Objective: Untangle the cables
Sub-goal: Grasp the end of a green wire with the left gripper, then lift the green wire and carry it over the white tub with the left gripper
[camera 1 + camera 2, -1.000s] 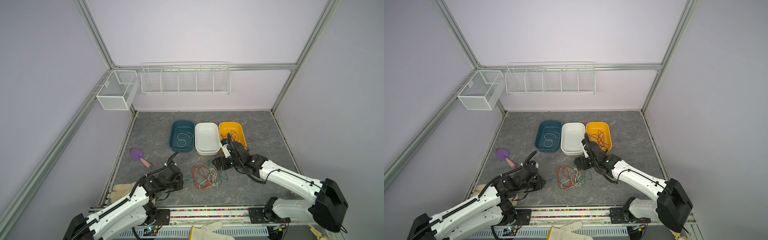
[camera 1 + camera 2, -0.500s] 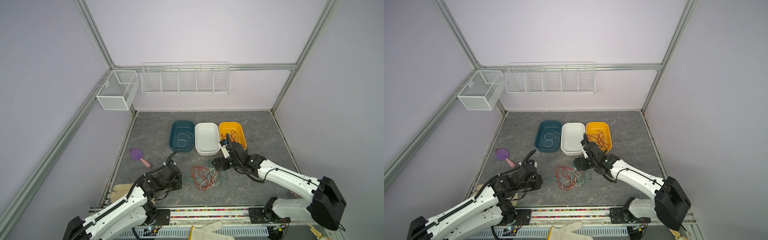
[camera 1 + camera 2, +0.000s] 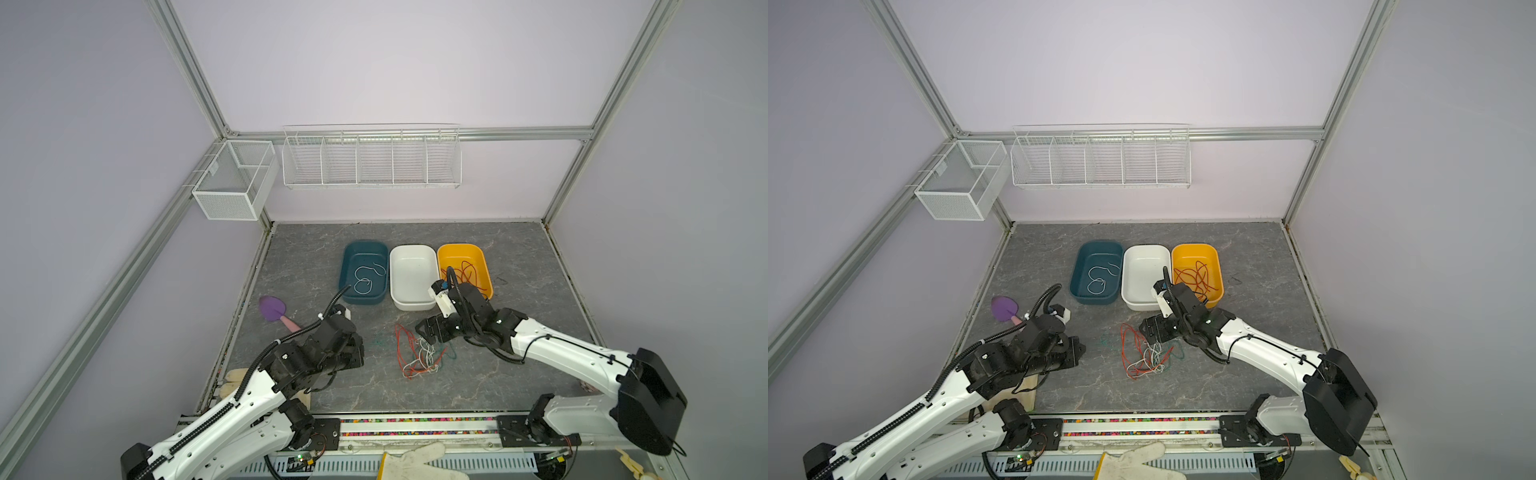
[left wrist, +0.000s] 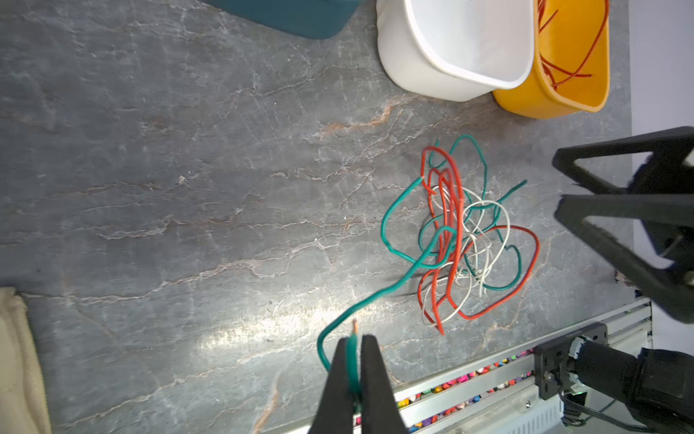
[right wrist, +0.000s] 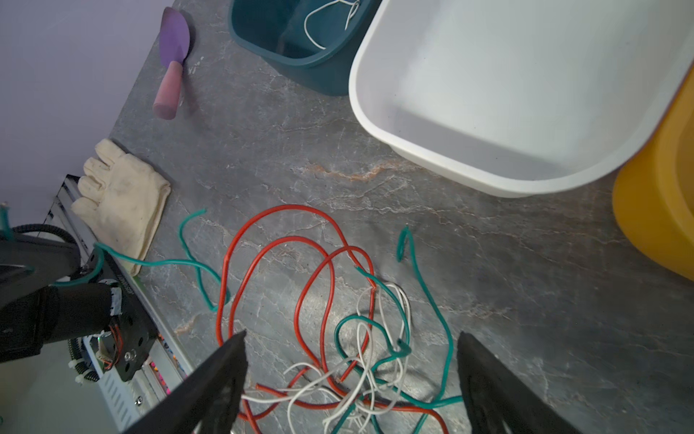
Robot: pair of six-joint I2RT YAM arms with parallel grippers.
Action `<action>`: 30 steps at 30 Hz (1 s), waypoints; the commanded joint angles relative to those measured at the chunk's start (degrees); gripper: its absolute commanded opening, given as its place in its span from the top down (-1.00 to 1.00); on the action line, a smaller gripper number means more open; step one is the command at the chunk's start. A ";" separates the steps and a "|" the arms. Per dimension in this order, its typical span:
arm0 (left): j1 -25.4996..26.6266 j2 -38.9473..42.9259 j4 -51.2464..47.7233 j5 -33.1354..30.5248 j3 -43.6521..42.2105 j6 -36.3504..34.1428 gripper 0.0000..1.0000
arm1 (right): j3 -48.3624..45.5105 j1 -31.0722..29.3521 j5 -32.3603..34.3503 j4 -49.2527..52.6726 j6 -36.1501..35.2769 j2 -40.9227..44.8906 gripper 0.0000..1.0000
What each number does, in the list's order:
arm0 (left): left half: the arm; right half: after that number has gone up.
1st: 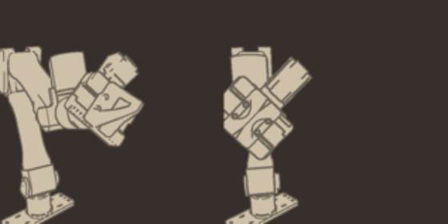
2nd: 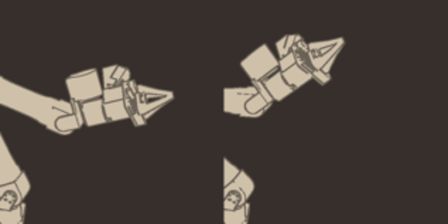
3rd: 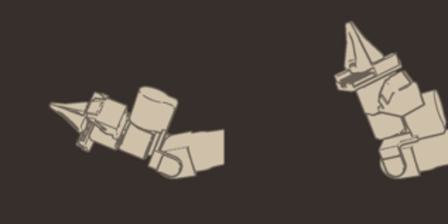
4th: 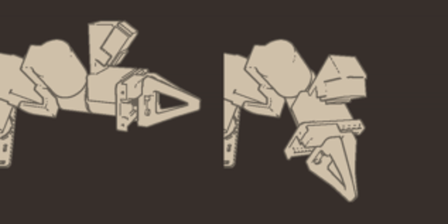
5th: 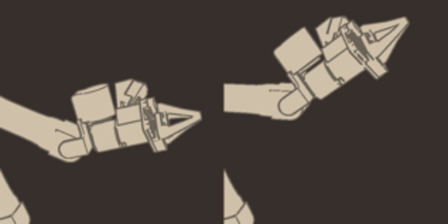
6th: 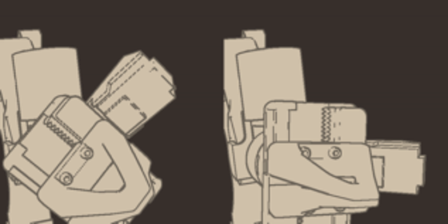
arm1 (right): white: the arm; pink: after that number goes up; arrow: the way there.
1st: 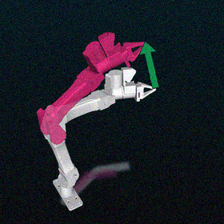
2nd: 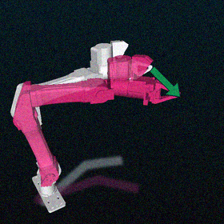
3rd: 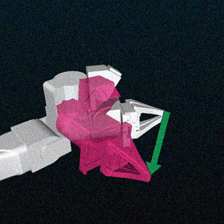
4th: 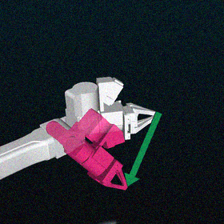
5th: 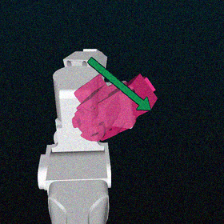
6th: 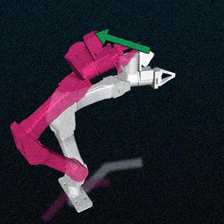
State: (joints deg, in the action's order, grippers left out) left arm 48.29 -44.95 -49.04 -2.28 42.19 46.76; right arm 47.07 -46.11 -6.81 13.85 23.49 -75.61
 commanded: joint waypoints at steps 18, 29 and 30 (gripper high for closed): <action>0.23 -6.66 -13.13 -7.58 19.06 -10.77 1.00 | -2.62 -1.62 11.64 -1.02 -1.51 8.30 -0.77; 0.14 -15.51 -9.41 -8.61 25.30 -17.24 1.00 | -7.72 0.01 27.20 -0.31 2.58 20.43 -0.77; 0.14 -16.74 -9.01 -8.69 26.09 -18.01 1.00 | -8.24 0.19 28.12 -0.31 3.09 21.29 -0.77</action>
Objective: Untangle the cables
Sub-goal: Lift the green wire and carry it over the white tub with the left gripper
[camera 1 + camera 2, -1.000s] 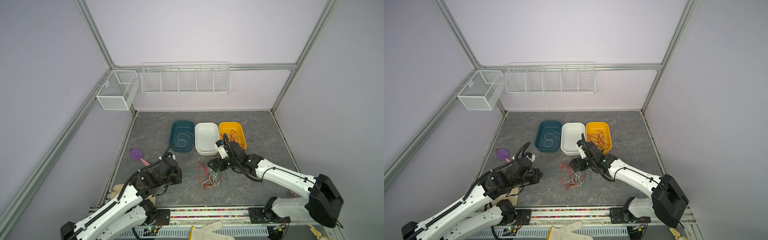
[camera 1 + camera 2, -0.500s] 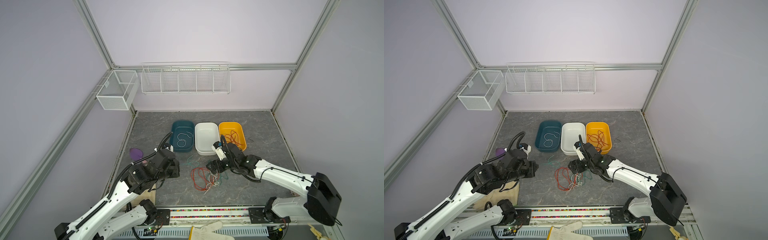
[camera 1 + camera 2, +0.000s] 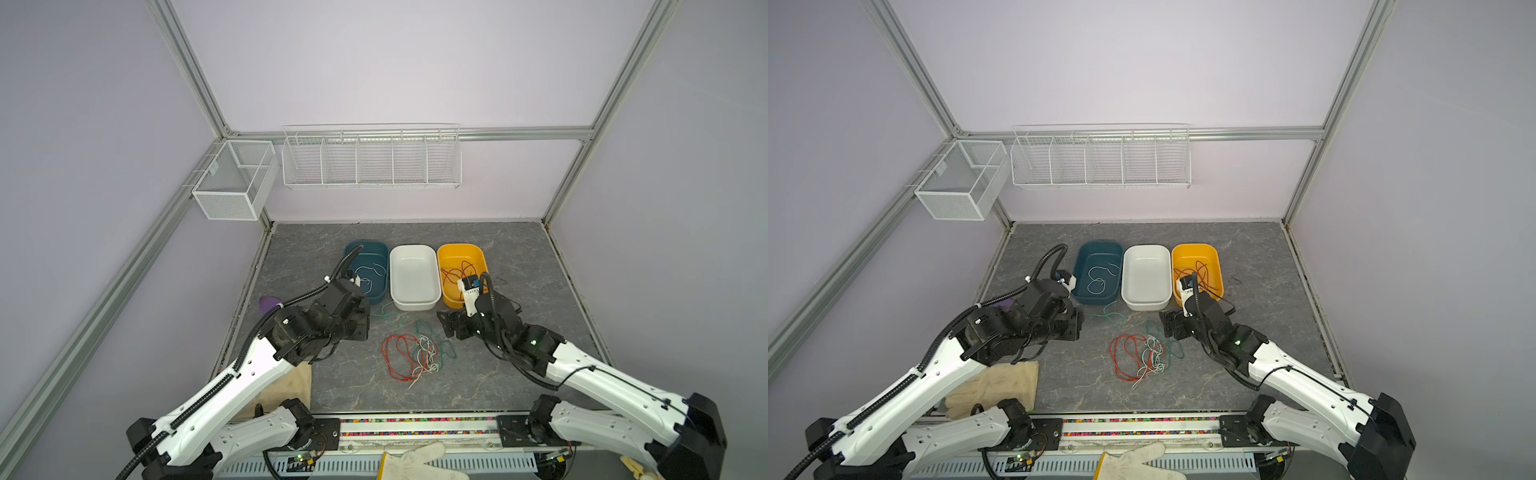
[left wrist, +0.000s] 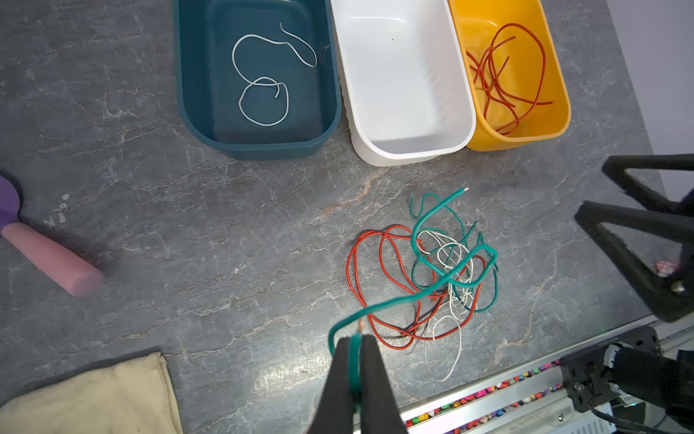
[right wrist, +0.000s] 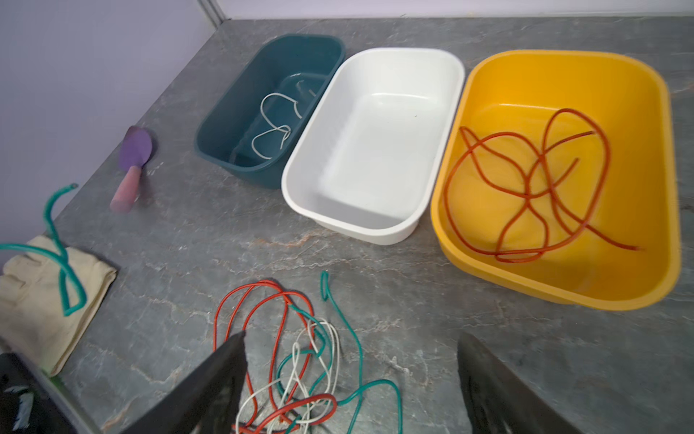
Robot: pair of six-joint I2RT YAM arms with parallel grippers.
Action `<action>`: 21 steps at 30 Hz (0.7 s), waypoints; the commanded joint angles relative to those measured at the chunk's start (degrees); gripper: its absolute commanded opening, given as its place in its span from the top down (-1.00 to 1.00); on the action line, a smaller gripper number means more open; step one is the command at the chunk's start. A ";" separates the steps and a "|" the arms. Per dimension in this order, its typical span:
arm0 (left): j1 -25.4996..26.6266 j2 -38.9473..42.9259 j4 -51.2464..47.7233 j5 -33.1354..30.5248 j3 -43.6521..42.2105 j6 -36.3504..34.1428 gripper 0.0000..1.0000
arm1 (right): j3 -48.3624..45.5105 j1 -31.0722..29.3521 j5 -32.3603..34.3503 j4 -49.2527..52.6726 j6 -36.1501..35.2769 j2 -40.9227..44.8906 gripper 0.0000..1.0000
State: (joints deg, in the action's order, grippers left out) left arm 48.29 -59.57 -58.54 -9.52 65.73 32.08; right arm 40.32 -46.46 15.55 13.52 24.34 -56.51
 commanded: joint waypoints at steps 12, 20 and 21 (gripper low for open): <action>-3.20 -27.67 4.06 -0.68 19.61 -15.33 1.00 | -4.41 1.89 14.25 1.75 7.02 9.07 -0.78; -3.89 -50.32 -3.57 -4.79 40.33 -22.08 1.00 | -6.14 2.24 14.69 0.10 7.39 10.77 -0.78; -3.91 -53.13 -4.89 -5.81 42.79 -22.84 1.00 | -6.08 2.25 14.54 0.02 7.24 10.62 -0.78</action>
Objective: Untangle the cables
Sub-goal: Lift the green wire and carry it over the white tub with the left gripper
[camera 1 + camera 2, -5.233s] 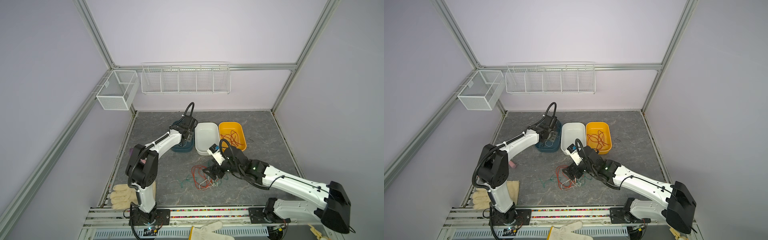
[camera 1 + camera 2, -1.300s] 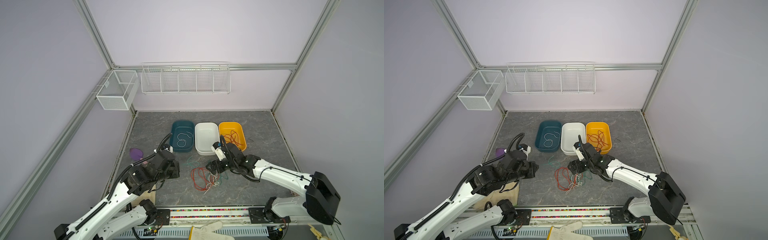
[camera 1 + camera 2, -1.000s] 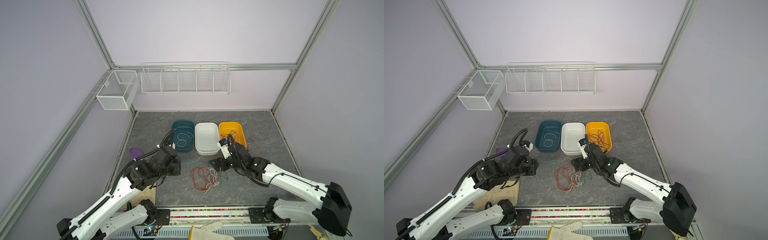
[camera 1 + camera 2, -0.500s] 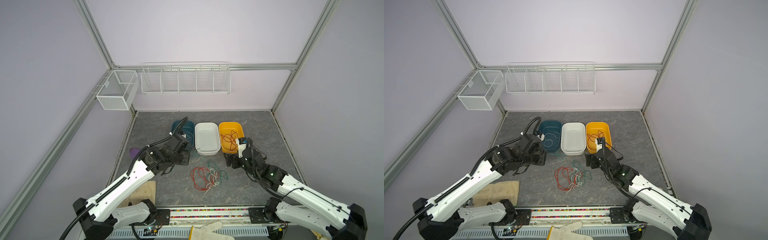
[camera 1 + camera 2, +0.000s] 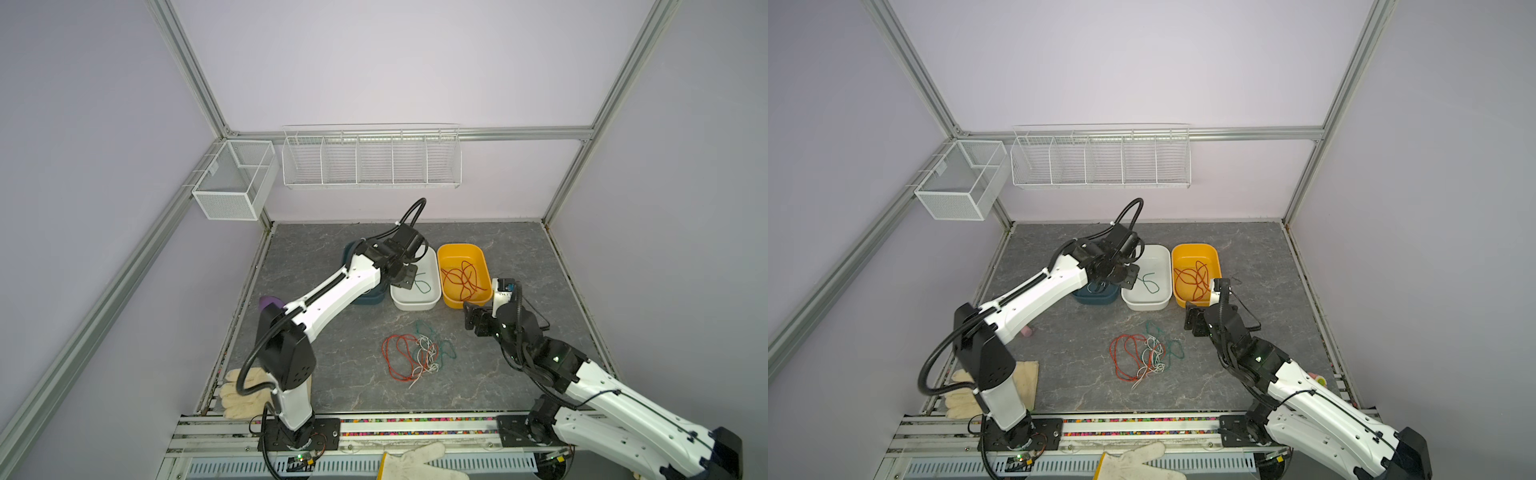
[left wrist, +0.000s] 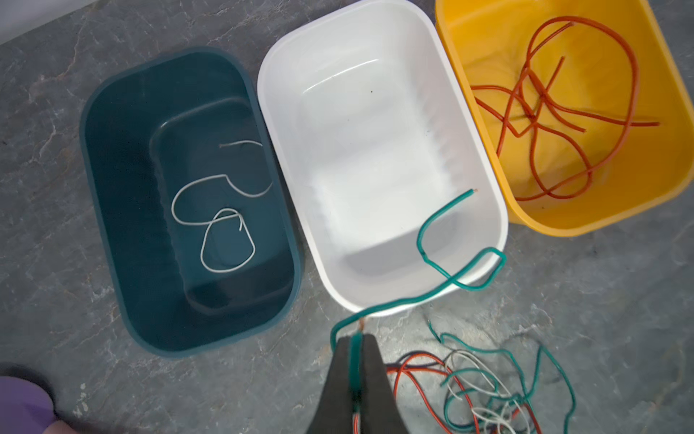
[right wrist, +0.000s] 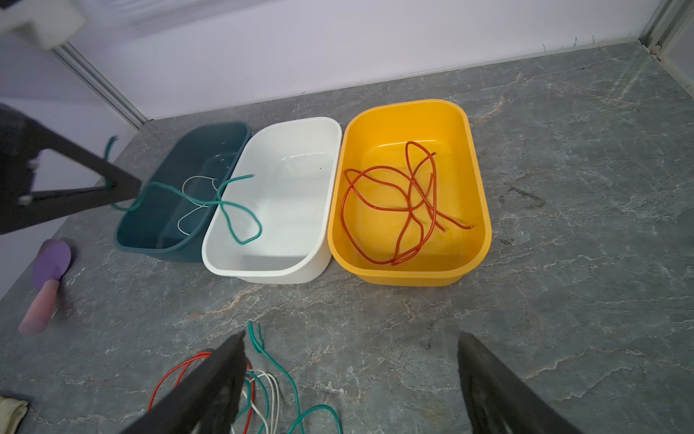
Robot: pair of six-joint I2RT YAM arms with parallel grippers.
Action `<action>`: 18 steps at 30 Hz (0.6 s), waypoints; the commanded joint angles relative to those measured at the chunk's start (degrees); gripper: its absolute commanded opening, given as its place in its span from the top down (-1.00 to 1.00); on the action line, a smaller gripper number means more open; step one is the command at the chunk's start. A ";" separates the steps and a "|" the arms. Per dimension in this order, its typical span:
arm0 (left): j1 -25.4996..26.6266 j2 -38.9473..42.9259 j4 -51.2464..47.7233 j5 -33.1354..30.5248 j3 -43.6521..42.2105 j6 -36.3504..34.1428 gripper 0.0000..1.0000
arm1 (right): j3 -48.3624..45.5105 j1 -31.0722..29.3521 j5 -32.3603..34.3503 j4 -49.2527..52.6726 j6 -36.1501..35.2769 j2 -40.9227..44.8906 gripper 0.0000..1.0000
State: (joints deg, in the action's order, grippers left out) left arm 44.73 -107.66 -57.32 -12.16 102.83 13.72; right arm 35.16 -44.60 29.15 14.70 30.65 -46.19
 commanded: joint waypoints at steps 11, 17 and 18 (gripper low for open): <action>-1.85 -19.83 -9.87 -5.33 17.73 -9.46 1.00 | -0.38 0.48 -3.22 -2.44 -0.41 -1.81 -0.78; -1.88 -22.57 -10.19 -3.52 18.24 -11.14 1.00 | 1.57 0.64 -10.95 -3.69 -2.25 -6.86 -0.78; -1.87 -22.88 -10.18 -3.02 18.20 -11.38 1.00 | 2.33 0.61 -11.58 -3.10 -2.33 -8.28 -0.78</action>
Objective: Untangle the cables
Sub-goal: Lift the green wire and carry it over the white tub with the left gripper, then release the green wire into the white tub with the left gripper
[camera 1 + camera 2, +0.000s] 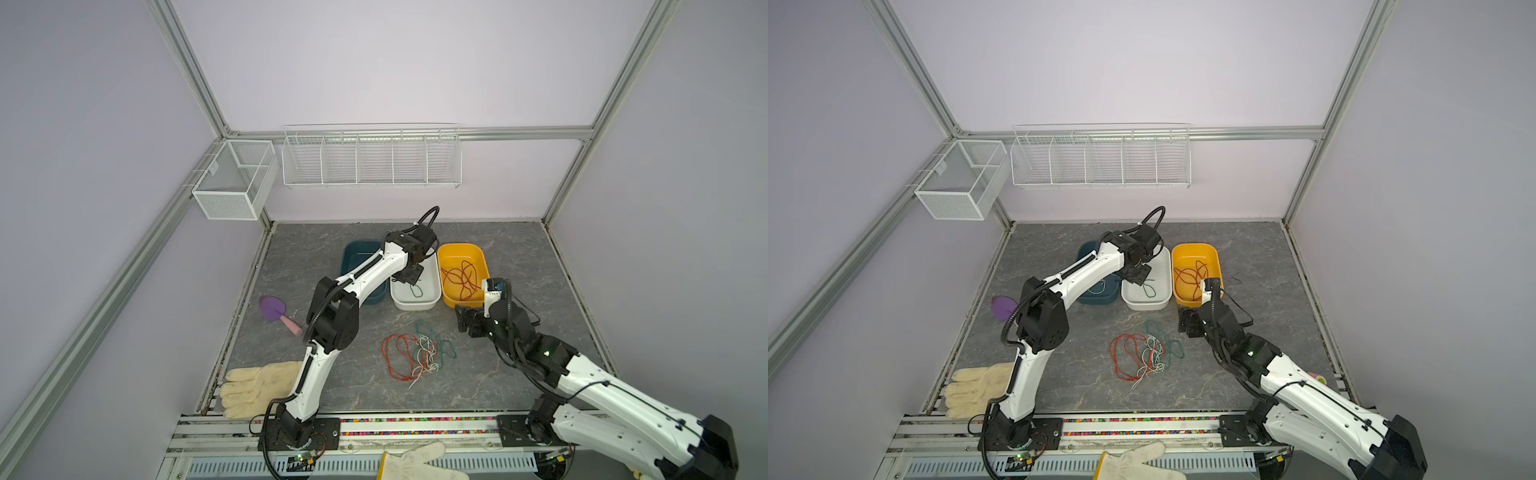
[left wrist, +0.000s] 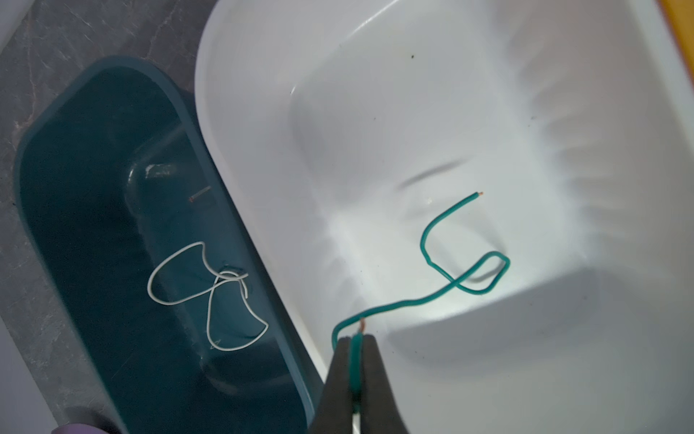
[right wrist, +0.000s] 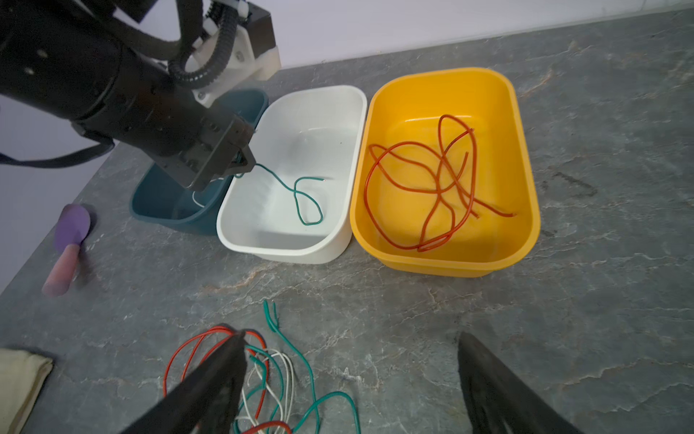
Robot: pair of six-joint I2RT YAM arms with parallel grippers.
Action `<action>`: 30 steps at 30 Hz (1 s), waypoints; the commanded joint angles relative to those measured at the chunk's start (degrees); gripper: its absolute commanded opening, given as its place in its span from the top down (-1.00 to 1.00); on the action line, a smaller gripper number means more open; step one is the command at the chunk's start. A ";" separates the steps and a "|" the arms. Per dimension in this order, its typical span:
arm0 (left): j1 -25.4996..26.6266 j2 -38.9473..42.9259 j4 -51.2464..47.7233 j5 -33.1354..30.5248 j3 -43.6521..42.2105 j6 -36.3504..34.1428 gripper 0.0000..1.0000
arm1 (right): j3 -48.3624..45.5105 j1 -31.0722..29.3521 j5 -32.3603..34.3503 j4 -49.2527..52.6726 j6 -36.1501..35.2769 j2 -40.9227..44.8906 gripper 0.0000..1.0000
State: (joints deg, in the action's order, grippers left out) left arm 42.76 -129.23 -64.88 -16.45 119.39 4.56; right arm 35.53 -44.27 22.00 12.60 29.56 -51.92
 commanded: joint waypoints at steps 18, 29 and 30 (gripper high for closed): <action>0.07 -2.83 -2.71 1.77 2.62 -2.95 0.73 | 4.19 0.31 -9.45 -0.91 -2.40 -7.84 -0.78; 0.25 3.70 -2.92 -0.29 2.56 -0.95 0.43 | 4.51 0.32 -9.78 -0.29 -2.32 -8.33 -0.78; 0.34 5.12 -2.52 -0.83 1.83 -0.50 0.41 | 4.41 0.32 -9.93 -0.50 -2.39 -8.28 -0.78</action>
State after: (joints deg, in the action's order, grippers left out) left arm 42.76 -129.75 -66.04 -15.46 120.95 3.05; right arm 38.81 -44.27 12.56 12.58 28.03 -60.01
